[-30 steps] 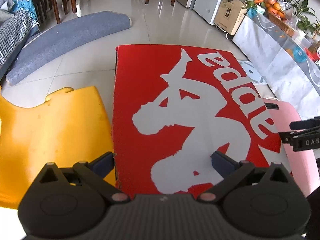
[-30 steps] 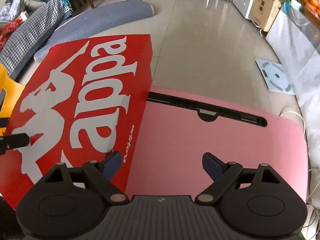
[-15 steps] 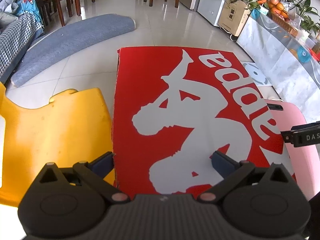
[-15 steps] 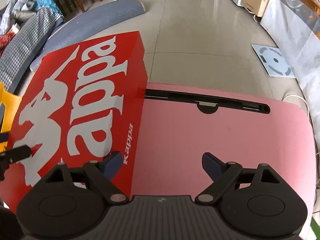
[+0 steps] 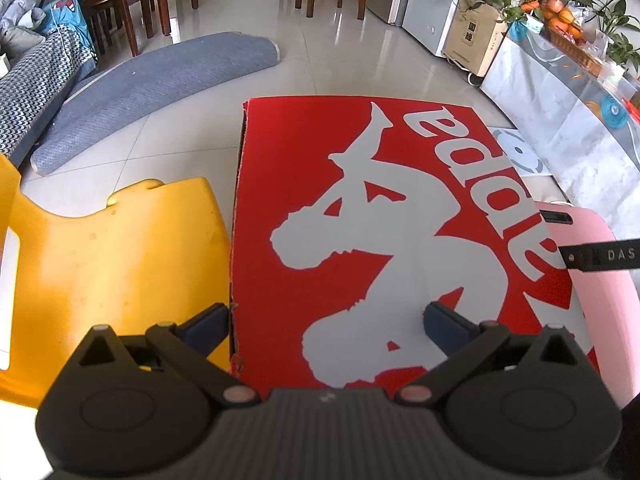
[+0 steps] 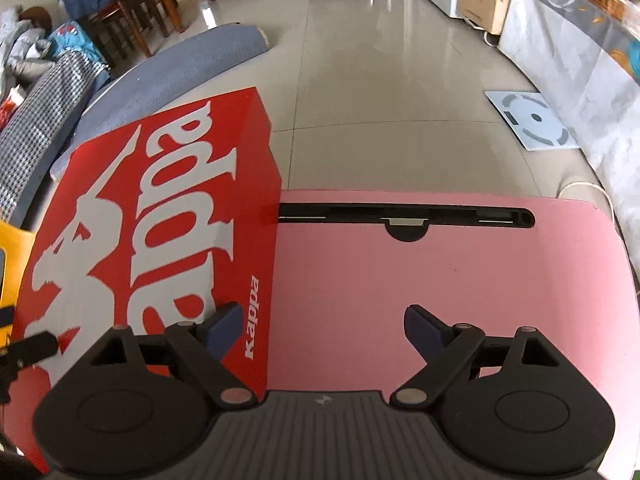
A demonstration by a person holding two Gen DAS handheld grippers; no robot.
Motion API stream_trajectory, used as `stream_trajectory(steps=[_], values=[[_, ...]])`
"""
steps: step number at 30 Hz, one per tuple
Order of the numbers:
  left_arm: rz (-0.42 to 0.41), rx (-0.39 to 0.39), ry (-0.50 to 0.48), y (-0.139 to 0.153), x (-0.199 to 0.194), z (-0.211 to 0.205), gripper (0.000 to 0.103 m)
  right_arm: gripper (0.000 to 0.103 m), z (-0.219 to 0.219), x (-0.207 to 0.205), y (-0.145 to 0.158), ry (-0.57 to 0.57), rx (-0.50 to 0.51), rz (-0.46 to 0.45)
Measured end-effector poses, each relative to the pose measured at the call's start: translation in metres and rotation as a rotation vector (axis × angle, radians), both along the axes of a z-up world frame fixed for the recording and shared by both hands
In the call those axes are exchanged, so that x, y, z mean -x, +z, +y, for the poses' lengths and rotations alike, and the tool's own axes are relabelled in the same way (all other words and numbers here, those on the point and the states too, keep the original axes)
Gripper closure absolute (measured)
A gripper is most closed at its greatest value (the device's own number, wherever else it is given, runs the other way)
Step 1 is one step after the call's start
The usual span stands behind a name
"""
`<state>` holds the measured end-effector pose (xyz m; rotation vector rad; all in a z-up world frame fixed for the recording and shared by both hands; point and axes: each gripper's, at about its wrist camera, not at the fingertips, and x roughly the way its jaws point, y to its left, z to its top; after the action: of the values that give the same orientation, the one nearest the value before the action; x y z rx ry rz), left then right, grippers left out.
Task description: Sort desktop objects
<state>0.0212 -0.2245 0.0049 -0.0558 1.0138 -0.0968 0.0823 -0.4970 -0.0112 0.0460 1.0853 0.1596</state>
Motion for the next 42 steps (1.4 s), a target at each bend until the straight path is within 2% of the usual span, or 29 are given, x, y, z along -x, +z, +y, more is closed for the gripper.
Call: stream_trajectory(steps=[7, 21, 27, 33, 42], values=[[0.005, -0.014, 0.011, 0.002, 0.000, -0.001, 0.000, 0.015, 0.005, -0.001, 0.002, -0.007, 0.024, -0.025], [-0.069, -0.037, 0.071, 0.019, 0.008, 0.001, 0.000, 0.015, 0.006, -0.005, 0.003, 0.012, 0.046, 0.002], [-0.076, -0.043, 0.062, 0.023, 0.010, -0.001, 0.000, 0.015, 0.008, -0.002, 0.012, 0.011, 0.049, -0.029], [-0.082, -0.053, 0.048, 0.027, 0.010, -0.006, 0.000, 0.015, 0.004, -0.005, 0.012, -0.022, 0.017, 0.008], [-0.088, -0.074, 0.024, 0.030, 0.012, -0.013, 0.000, 0.015, 0.005, -0.002, 0.022, -0.024, 0.005, -0.011]])
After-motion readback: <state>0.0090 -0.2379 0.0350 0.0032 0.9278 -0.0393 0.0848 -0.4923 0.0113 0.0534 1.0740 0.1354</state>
